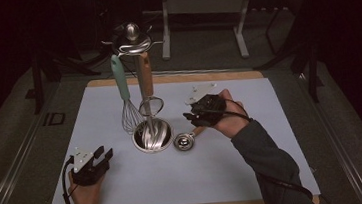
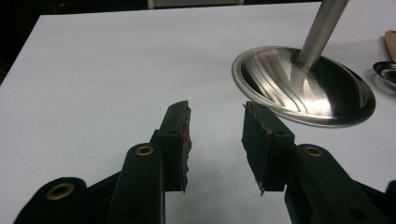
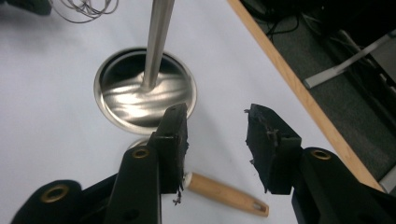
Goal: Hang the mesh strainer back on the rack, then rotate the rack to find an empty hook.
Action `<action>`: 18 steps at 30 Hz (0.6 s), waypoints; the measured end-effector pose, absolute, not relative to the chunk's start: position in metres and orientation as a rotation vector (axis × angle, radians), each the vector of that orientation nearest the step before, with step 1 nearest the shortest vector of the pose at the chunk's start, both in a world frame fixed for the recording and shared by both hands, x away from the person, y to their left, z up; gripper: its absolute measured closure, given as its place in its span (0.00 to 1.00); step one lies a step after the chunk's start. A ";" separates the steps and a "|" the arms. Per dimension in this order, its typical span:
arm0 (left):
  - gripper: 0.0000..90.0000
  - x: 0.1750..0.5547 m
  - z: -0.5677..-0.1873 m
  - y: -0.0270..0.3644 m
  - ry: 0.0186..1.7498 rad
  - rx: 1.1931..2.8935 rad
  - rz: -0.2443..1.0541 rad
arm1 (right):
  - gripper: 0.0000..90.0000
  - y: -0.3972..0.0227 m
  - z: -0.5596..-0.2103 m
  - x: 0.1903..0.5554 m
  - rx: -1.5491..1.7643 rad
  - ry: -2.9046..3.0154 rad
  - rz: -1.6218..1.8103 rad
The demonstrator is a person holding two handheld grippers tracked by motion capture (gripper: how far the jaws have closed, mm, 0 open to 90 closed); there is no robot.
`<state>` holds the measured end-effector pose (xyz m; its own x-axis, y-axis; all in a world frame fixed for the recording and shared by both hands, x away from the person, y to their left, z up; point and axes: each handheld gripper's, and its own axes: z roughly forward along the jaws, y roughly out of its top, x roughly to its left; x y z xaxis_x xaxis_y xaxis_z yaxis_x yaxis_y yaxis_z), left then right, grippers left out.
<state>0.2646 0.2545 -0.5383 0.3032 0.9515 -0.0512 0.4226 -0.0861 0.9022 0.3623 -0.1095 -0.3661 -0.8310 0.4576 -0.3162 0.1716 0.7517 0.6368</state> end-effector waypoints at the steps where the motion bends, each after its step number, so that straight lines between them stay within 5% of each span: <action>1: 0.68 0.265 -0.538 0.254 1.264 1.671 0.739 | 0.64 -0.110 -0.367 0.362 0.475 2.493 0.838; 18: 0.77 0.254 -0.525 0.250 1.213 1.580 0.816 | 0.60 -0.149 -0.419 0.361 0.629 2.553 0.822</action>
